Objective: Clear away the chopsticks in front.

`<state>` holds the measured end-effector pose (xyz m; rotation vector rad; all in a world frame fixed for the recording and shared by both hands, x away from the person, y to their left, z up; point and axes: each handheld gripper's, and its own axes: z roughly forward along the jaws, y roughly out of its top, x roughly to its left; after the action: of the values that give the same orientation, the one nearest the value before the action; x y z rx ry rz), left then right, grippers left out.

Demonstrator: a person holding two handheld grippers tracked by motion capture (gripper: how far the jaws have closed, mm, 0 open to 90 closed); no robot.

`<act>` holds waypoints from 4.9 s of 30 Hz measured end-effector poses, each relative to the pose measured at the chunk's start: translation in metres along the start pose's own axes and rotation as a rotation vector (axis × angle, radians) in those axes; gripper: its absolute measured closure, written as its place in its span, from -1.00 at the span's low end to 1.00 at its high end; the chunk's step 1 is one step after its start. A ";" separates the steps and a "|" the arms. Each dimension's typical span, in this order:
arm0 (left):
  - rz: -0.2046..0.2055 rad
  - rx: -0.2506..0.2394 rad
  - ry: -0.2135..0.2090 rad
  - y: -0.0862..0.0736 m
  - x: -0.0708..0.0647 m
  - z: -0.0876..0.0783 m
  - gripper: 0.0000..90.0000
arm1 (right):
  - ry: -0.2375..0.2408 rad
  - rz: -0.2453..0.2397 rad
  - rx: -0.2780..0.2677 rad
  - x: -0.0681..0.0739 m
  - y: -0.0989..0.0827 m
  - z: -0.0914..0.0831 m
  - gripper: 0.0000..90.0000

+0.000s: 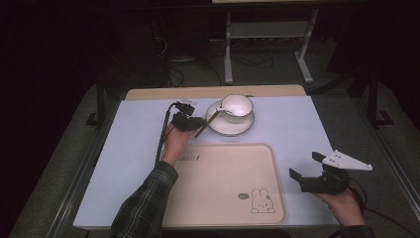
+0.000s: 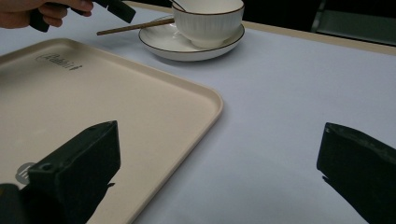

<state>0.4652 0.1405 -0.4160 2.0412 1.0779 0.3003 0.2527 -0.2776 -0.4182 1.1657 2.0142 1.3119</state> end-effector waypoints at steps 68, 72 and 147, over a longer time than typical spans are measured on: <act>0.021 -0.024 -0.039 -0.085 0.012 -0.130 0.89 | 0.001 -0.014 0.008 0.003 -0.001 0.000 -1.00; 0.029 -0.031 -0.053 -0.098 0.003 -0.147 0.89 | 0.001 -0.015 0.007 0.003 0.000 0.000 -1.00; 0.148 0.153 -0.131 -0.067 -0.035 -0.089 -0.65 | 0.010 -0.016 0.010 0.006 0.000 0.002 -1.00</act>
<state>0.3573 0.1827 -0.4023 2.2488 0.8953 0.1594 0.2506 -0.2715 -0.4186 1.1474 2.0357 1.3031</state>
